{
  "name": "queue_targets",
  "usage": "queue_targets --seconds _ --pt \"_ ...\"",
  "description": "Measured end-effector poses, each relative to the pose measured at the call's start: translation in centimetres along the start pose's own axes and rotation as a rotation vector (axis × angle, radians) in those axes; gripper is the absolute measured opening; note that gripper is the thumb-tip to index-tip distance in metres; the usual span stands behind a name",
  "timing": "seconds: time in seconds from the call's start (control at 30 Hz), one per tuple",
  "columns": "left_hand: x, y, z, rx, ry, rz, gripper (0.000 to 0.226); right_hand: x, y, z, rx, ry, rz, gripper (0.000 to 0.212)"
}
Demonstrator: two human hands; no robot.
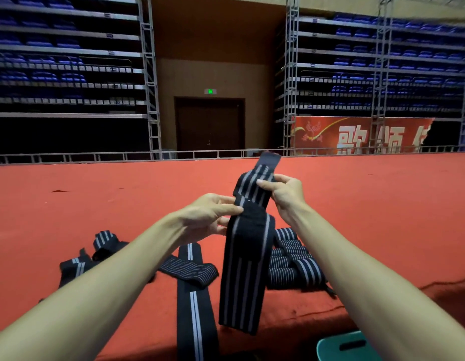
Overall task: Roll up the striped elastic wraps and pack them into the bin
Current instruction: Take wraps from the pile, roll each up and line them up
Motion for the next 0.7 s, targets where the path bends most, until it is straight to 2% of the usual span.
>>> queue_targets --seconds 0.1,0.27,0.4,0.5,0.57,0.7 --pt "-0.1 0.3 -1.1 0.042 -0.081 -0.048 0.030 -0.7 -0.3 -0.4 0.053 -0.023 -0.004 0.032" --pt "-1.5 -2.5 -1.2 0.214 -0.105 -0.071 0.036 -2.2 0.0 -0.6 0.340 -0.090 0.041 0.015" --pt "-4.1 -8.4 0.1 0.346 -0.039 0.012 0.036 -4.8 3.9 0.2 0.477 -0.107 -0.009 0.017" --pt "-6.3 -13.1 2.0 0.428 0.076 0.069 0.032 -7.0 8.1 0.2 0.545 -0.177 -0.112 0.022" --pt "-7.6 -16.0 3.9 0.389 0.168 0.112 0.028 -8.4 10.5 0.4 0.589 -0.194 -0.171 0.026" --pt "-9.9 -20.5 8.7 -0.017 0.316 0.239 0.021 -11.5 15.1 0.7 0.733 -0.198 -0.183 0.018"
Point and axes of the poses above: each hand's wrist, its own x-axis away from the middle knuckle, its own z-axis out of the back of the hand, y = z × x, the point moved 10 cm from there along -x, towards the middle knuckle, and after that the axes turned 10 degrees about -y, right-handed, at the moved point
